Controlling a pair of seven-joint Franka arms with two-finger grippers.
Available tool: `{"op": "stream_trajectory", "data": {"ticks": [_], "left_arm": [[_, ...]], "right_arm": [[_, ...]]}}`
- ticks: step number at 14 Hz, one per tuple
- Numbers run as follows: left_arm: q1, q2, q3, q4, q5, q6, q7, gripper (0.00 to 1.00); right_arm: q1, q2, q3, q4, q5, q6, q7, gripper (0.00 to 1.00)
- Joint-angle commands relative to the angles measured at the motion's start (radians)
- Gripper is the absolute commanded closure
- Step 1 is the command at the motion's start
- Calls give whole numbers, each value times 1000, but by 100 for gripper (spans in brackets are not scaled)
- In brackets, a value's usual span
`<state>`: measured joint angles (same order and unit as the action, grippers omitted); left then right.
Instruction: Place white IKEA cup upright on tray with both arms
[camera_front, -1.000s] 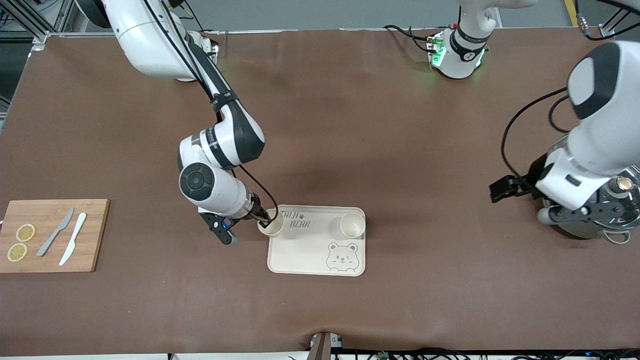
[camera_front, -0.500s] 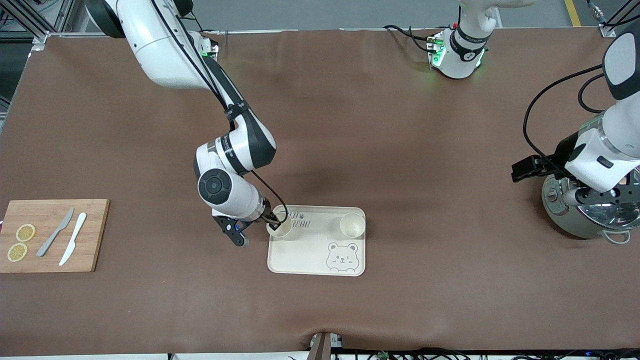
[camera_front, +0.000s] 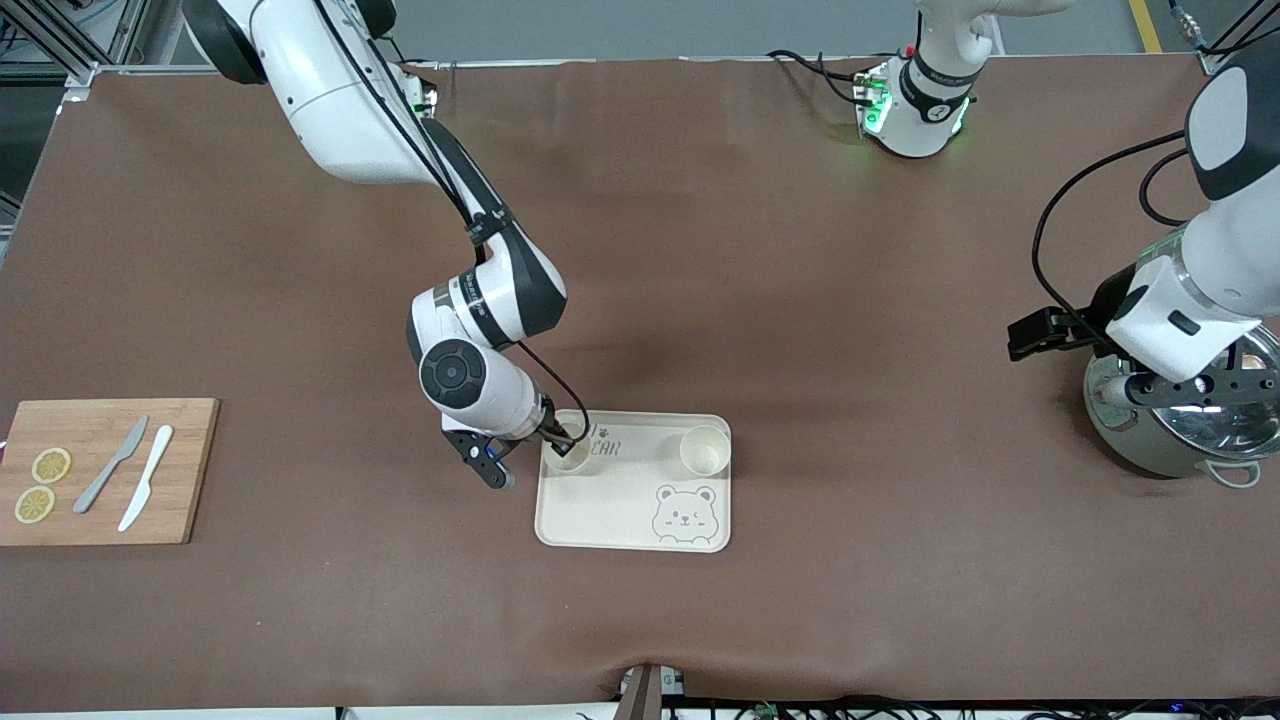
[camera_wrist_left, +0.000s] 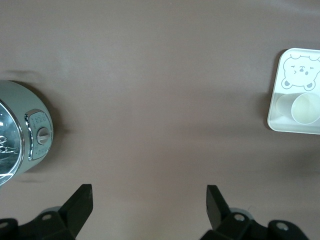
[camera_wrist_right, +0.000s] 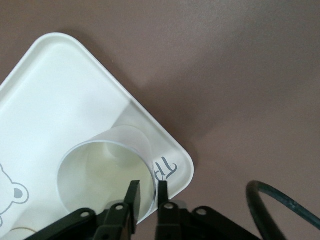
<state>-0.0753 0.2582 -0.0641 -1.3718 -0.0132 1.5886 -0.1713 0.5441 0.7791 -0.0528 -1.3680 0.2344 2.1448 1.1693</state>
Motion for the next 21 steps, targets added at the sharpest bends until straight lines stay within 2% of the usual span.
{"op": "stream_trajectory", "data": {"ticks": [1, 4, 6, 9, 11, 14, 17, 19, 21], "left_arm": [[0, -14, -6, 11, 29, -7, -14, 0], [14, -36, -8, 13, 27, -9, -17, 0], [9, -86, -5, 8, 32, -10, -17, 0], [14, -108, -5, 8, 33, -12, -13, 0], [11, -131, -5, 7, 33, -71, -11, 0], [8, -138, -5, 4, 33, -88, -13, 0], [5, -137, -23, 5, 68, -117, -11, 0], [-8, -134, -37, 7, 110, -117, -17, 0], [5, -142, -46, 8, 102, -119, -22, 0]], "right_arm": [[10, 0, -12, 39, 5, -48, -8, 0], [4, -9, -22, 171, -6, -253, -23, 0], [-19, -49, -21, 208, 0, -345, -25, 0], [-73, -154, -22, 210, -4, -463, -36, 0], [-101, -213, -21, 210, -56, -541, -56, 0], [-137, -297, -18, 193, -145, -626, -89, 0], [-190, -363, -18, 179, -167, -733, -157, 0], [-235, -412, -21, 178, -178, -810, -282, 0], [-301, -454, -21, 178, -178, -861, -391, 0]]}}
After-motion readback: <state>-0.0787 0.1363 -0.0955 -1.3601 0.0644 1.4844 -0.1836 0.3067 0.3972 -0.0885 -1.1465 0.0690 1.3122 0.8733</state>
